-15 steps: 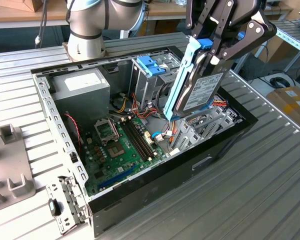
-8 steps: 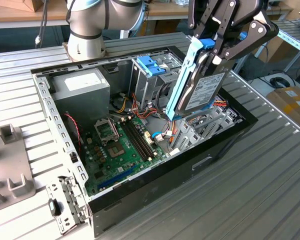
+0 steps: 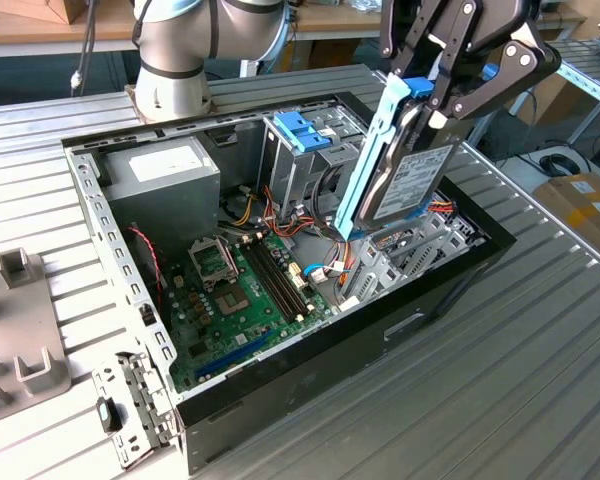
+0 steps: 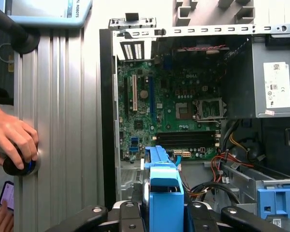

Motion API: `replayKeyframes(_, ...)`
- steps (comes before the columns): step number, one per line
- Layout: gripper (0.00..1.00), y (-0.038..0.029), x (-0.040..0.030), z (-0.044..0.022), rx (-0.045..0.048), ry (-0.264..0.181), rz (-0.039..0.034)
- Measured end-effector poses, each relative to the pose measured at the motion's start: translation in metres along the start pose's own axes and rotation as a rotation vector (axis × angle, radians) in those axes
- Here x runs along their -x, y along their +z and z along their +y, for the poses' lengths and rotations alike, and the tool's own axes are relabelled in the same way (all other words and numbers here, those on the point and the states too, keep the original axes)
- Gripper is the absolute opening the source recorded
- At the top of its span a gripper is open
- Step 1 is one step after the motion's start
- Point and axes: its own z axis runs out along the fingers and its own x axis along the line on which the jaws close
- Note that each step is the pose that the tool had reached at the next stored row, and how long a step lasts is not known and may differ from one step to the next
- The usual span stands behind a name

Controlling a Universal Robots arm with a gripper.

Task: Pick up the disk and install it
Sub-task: 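Pick up the disk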

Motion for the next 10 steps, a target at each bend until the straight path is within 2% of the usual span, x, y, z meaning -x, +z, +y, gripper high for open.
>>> replayKeyframes(10,0.37,0.0001,0.0001,-0.0046,0.0,0.0,0.0019)
